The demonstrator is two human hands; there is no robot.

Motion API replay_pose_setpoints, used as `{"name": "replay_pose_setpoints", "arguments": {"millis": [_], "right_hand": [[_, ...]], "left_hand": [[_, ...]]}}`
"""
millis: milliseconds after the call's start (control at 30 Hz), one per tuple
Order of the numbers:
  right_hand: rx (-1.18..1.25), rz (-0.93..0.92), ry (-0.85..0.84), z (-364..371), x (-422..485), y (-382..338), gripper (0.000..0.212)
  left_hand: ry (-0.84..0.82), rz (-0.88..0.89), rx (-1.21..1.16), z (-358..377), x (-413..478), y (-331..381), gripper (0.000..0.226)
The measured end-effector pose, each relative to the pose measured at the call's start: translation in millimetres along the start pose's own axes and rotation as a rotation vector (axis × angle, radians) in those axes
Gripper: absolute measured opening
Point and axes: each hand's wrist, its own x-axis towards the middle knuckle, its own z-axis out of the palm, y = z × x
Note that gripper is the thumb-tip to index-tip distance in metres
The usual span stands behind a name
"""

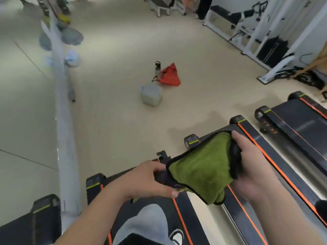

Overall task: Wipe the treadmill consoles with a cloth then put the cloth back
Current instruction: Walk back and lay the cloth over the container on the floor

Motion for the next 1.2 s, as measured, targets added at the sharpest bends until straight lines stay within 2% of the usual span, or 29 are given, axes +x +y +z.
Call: {"name": "replay_pose_setpoints", "arguments": {"millis": [33,133,200,267,400,500,600,733,800,867,967,1033,1200], "right_hand": [[0.02,0.04,-0.04,8.9,8.7,-2.5,0.05],[0.05,0.135,-0.173,33.2,51.7,-10.6,0.064],[0.073,0.19,-0.244,54.0,79.3,-17.3,0.061],[0.035,0.232,-0.273,79.4,108.6,-18.3,0.058],[-0.245,0.334,-0.139,127.8,185.2,14.3,0.067],[-0.529,0.36,0.003,169.9,235.6,46.9,0.066],[-0.668,0.432,0.036,219.1,278.2,66.3,0.07],[-0.703,0.536,-0.246,306.6,324.9,66.6,0.095],[-0.698,0.534,-0.374,349.4,345.4,56.5,0.097],[-0.609,0.491,-0.449,387.1,364.8,42.4,0.091],[-0.499,0.335,-0.46,433.0,403.5,20.7,0.062],[-0.515,0.257,-0.452,459.2,438.6,13.0,0.049],[-0.571,0.176,-0.402,495.7,561.4,24.9,0.035]], "left_hand": [[0.017,-0.001,-0.017,-1.2,1.7,-2.2,0.022],[0.084,-0.014,-0.078,-18.4,12.2,-8.1,0.041],[0.063,0.018,-0.221,-35.4,19.7,-13.8,0.029],[0.065,0.028,-0.473,-55.4,29.2,-17.1,0.021],[0.239,0.007,-0.892,-119.8,63.6,-27.5,0.047],[0.319,0.004,-1.047,-187.0,92.8,-34.8,0.039],[0.344,-0.02,-1.175,-251.2,122.6,-41.5,0.032],[0.344,-0.056,-1.184,-330.2,168.4,-50.7,0.058],[0.364,-0.077,-1.249,-368.5,190.7,-54.2,0.057],[0.372,-0.077,-1.28,-403.4,208.1,-51.6,0.059],[0.351,-0.053,-1.311,-454.8,239.5,-53.0,0.059],[0.365,-0.045,-1.33,-488.3,267.8,-64.5,0.062],[0.38,-0.028,-1.326,-556.2,359.3,-107.8,0.068]]}}
